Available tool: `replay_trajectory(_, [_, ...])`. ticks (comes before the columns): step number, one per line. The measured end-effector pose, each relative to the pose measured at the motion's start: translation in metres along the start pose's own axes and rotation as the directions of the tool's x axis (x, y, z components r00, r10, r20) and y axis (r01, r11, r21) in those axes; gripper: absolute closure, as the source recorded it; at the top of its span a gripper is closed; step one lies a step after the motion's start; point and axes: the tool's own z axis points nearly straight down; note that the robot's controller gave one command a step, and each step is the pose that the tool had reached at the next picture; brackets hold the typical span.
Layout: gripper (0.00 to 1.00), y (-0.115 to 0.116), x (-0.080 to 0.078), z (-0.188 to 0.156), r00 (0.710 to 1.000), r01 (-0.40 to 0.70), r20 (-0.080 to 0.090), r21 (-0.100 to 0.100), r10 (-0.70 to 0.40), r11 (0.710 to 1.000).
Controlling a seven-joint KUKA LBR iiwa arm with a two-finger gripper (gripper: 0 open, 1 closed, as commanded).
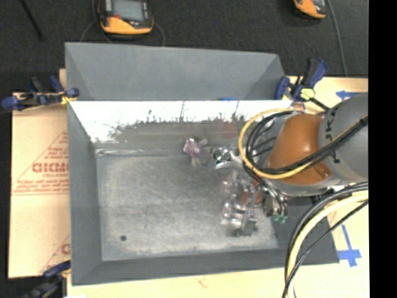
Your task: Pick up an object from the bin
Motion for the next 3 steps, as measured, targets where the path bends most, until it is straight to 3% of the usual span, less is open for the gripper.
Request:
replay_trajectory(1, [1.0, 0.0, 0.0, -0.001, 1.0, 0.001, -0.002, 0.0, -0.001, 1.0])
replay_trajectory(2, [1.0, 0.0, -0.002, -0.056, 1.0, 0.006, 0.002, 0.001, -0.006, 1.0])
replay_trajectory(3, [1.0, -0.001, -0.002, -0.087, 1.0, 0.01, 0.0, 0.001, -0.01, 1.0])
